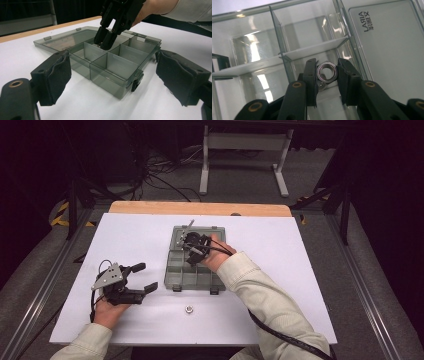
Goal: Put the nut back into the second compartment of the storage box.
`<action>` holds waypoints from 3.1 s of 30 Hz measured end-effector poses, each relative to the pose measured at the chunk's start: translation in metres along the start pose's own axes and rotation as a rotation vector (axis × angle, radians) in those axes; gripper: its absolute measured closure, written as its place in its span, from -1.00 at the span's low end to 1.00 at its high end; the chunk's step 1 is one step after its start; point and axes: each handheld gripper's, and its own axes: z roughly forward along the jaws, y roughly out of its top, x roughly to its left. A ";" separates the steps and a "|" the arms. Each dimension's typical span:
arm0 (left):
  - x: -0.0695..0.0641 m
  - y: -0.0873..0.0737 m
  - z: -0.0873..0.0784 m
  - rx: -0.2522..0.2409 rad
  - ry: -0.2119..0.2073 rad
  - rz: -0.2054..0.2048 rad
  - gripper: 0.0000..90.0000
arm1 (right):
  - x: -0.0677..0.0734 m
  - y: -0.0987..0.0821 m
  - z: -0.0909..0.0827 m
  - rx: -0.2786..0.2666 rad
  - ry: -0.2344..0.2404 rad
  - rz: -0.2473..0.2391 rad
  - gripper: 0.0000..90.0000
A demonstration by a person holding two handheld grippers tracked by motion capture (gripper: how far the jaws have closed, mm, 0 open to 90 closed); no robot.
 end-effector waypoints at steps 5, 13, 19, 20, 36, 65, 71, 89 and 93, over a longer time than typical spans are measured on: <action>0.000 0.000 0.000 -0.001 -0.002 -0.001 -0.70 | 0.001 0.000 0.000 0.011 -0.026 -0.023 0.46; 0.000 0.000 0.000 -0.001 -0.002 0.000 -0.70 | 0.007 0.003 -0.014 -0.045 -0.058 -0.019 0.14; 0.000 0.000 0.000 0.000 -0.003 -0.001 -0.70 | 0.019 0.005 -0.033 -0.098 -0.060 -0.042 -0.17; 0.000 0.000 0.000 0.001 -0.005 -0.002 -0.70 | 0.021 0.005 -0.036 -0.103 -0.060 -0.045 -0.22; 0.000 0.000 0.001 0.008 -0.004 0.001 -0.70 | 0.065 -0.008 -0.071 -0.117 0.018 -0.105 -0.70; 0.000 0.000 0.001 0.004 0.001 0.000 -0.70 | 0.118 -0.033 -0.056 -0.099 0.089 -0.146 -0.75; -0.001 0.000 0.001 0.005 0.000 0.002 -0.70 | 0.126 -0.038 -0.044 -0.078 0.102 -0.155 -0.75; -0.001 0.000 0.000 0.004 0.001 0.002 -0.70 | 0.142 -0.042 -0.018 -0.024 0.132 -0.188 -0.60; -0.001 0.000 0.000 0.004 0.001 0.001 -0.70 | 0.143 -0.044 -0.013 -0.004 0.133 -0.189 -0.47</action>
